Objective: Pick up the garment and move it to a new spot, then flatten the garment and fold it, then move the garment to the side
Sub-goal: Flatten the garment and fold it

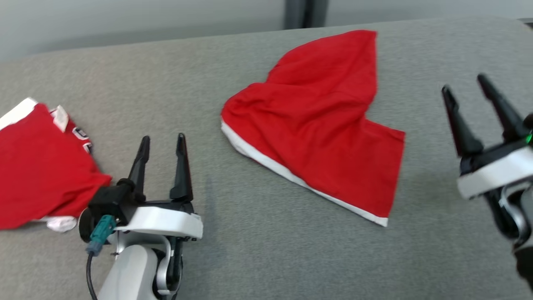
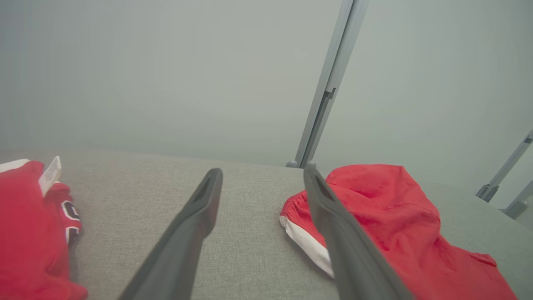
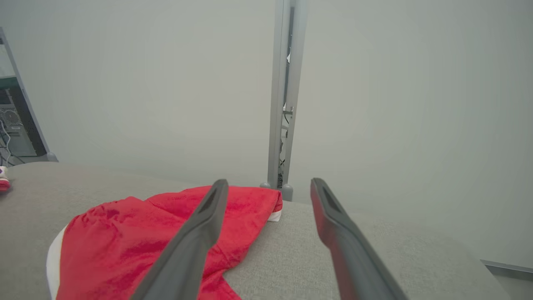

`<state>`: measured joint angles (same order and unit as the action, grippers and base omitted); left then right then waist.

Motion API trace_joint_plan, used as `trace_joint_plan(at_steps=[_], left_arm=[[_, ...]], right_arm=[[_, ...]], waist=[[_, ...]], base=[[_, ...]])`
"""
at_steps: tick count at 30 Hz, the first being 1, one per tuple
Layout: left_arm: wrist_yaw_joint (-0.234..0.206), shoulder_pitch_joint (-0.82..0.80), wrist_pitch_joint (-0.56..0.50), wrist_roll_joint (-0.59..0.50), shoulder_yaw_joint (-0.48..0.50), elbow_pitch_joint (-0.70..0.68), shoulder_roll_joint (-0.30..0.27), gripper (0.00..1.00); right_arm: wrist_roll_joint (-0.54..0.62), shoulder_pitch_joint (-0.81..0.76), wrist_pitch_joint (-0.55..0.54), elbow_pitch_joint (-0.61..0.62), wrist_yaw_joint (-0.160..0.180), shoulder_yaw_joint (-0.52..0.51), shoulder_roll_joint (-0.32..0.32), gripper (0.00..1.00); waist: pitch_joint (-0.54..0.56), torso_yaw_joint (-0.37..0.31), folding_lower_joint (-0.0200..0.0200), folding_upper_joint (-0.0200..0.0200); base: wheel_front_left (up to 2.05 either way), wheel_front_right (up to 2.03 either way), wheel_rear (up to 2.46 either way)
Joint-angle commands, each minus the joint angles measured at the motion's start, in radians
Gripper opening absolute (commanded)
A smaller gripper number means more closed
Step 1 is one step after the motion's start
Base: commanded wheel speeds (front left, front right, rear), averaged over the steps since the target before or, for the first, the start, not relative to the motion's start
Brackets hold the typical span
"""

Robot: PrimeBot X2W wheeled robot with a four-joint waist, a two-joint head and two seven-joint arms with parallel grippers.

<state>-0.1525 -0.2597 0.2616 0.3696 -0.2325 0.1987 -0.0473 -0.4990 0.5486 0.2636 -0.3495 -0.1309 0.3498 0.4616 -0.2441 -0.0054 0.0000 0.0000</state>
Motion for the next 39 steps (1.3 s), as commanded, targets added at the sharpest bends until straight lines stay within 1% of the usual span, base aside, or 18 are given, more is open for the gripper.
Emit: trace_joint_plan(at_steps=[1,6,10,12,16,19,23,26,33,39], left_arm=[[0.008,0.011,0.004,-0.009,0.018,0.002,-0.005,1.00],[0.030,0.034,0.004,-0.024,0.066,0.009,-0.006,1.00],[0.036,0.049,0.004,-0.019,0.077,0.011,-0.006,1.00],[0.039,0.051,0.004,-0.017,0.081,0.013,-0.005,1.00],[0.044,0.058,0.004,-0.017,0.082,0.018,-0.005,1.00],[0.051,0.059,0.004,-0.023,0.077,0.021,-0.005,1.00],[0.054,0.061,0.004,-0.027,0.069,0.023,-0.005,1.00],[0.054,0.065,0.004,-0.028,0.063,0.025,-0.005,1.00],[0.053,0.069,0.004,-0.036,0.055,0.030,-0.005,1.00],[0.055,0.066,0.004,-0.038,0.048,0.033,-0.005,1.00]], right_arm=[[0.020,-0.045,0.002,0.027,0.000,-0.023,-0.019,1.00],[0.066,-0.188,0.001,0.117,0.000,-0.122,-0.122,1.00],[0.094,-0.270,0.001,0.163,0.000,-0.164,-0.186,1.00],[0.090,-0.304,0.001,0.167,0.000,-0.181,-0.217,1.00],[0.096,-0.344,0.001,0.169,0.000,-0.189,-0.255,1.00],[0.064,-0.371,0.001,0.134,0.000,-0.171,-0.281,1.00],[0.038,-0.378,0.001,0.066,0.000,-0.130,-0.285,1.00],[0.006,-0.381,0.001,0.001,0.000,-0.100,-0.300,1.00],[-0.065,-0.351,0.001,-0.142,0.000,-0.033,-0.325,1.00],[-0.120,-0.327,0.001,-0.209,0.000,0.001,-0.338,1.00]], waist=[[0.032,-0.051,0.0000,0.0000],[0.044,-0.092,0.0000,0.0000],[0.050,-0.109,0.0000,0.0000],[0.053,-0.114,0.0000,0.0000],[0.058,-0.117,0.0000,0.0000],[0.060,-0.111,0.0000,0.0000],[0.062,-0.099,0.0000,0.0000],[0.061,-0.089,0.0000,0.0000],[0.063,-0.071,0.0000,0.0000],[0.062,-0.057,0.0000,0.0000]], base=[[0.00,0.00,0.00],[0.00,0.00,0.00],[0.00,0.00,0.00],[0.00,0.00,0.00],[0.00,0.00,0.00],[0.00,0.00,0.00],[0.00,0.00,0.00],[0.00,0.00,0.00],[0.00,0.00,0.00],[0.00,0.00,0.00]])
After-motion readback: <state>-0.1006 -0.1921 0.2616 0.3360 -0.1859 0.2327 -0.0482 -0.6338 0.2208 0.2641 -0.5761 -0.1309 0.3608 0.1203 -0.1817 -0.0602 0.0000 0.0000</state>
